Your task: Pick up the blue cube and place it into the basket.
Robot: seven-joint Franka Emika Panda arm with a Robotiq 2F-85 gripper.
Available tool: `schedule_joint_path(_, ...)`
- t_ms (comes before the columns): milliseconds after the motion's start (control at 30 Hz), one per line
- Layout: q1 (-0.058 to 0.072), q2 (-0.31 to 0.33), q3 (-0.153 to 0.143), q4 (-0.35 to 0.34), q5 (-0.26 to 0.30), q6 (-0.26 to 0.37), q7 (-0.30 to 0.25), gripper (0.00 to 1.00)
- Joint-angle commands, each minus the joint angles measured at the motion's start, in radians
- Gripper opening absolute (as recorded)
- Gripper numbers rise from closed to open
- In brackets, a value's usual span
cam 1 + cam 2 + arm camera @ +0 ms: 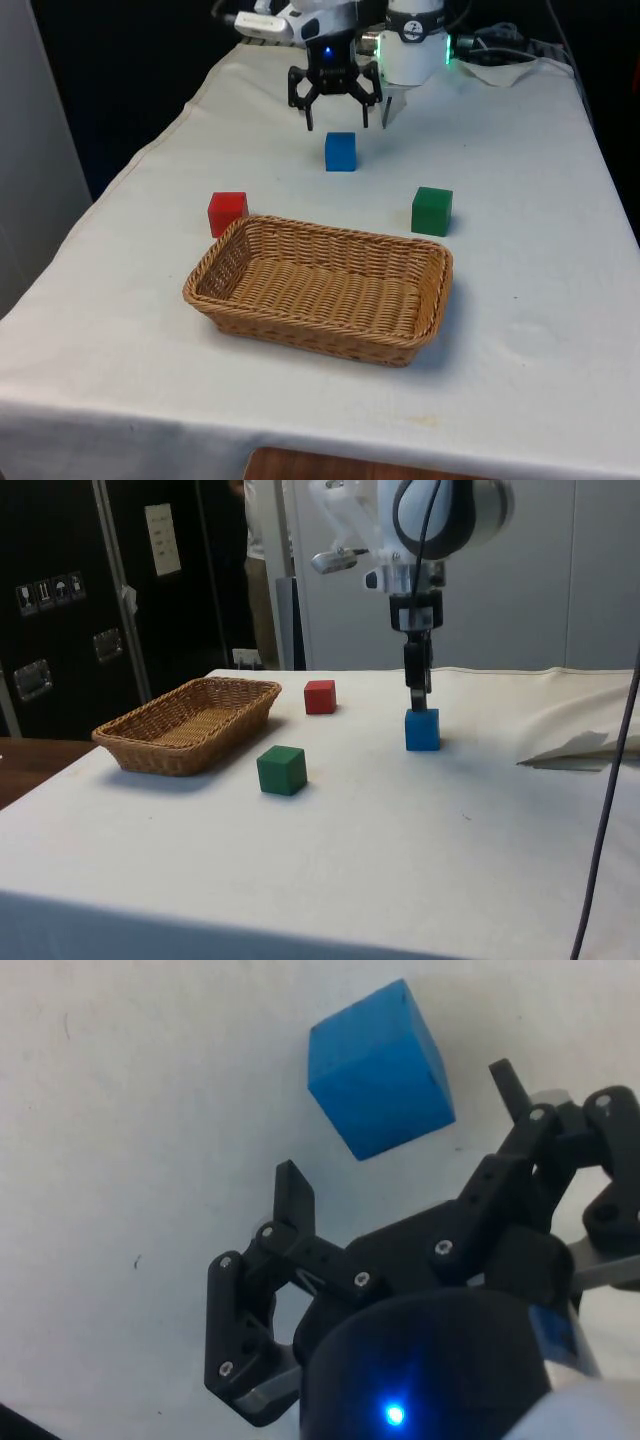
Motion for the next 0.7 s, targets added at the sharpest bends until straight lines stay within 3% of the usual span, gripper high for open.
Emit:
schedule_joint_path(0, 0.003, 0.003, 0.008, -0.001, 0.034, 0.009, -0.019, 1.00)
schedule_joint_path(33, 0.003, 0.008, 0.011, 0.001, 0.038, 0.010, -0.020, 1.00)
schedule_joint_path(67, 0.000, 0.012, 0.004, 0.004, 0.005, 0.004, 0.000, 1.00)
schedule_joint_path(100, 0.002, 0.013, 0.014, 0.003, 0.042, 0.011, -0.021, 1.00)
schedule_joint_path(267, 0.000, 0.043, 0.033, 0.013, 0.074, 0.013, -0.031, 1.00)
schedule_joint_path(300, 0.000, 0.048, 0.025, 0.016, 0.040, 0.006, -0.009, 1.00)
schedule_joint_path(367, -0.001, 0.056, 0.042, 0.018, 0.093, 0.013, -0.040, 1.00)
schedule_joint_path(533, -0.004, 0.082, 0.059, 0.029, 0.139, 0.011, -0.069, 1.00)
schedule_joint_path(567, 0.000, 0.085, 0.045, 0.028, 0.099, 0.007, -0.042, 1.00)
schedule_joint_path(600, -0.005, 0.087, 0.061, 0.031, 0.146, 0.010, -0.074, 1.00)
schedule_joint_path(667, -0.005, 0.097, 0.064, 0.035, 0.161, 0.009, -0.086, 1.00)
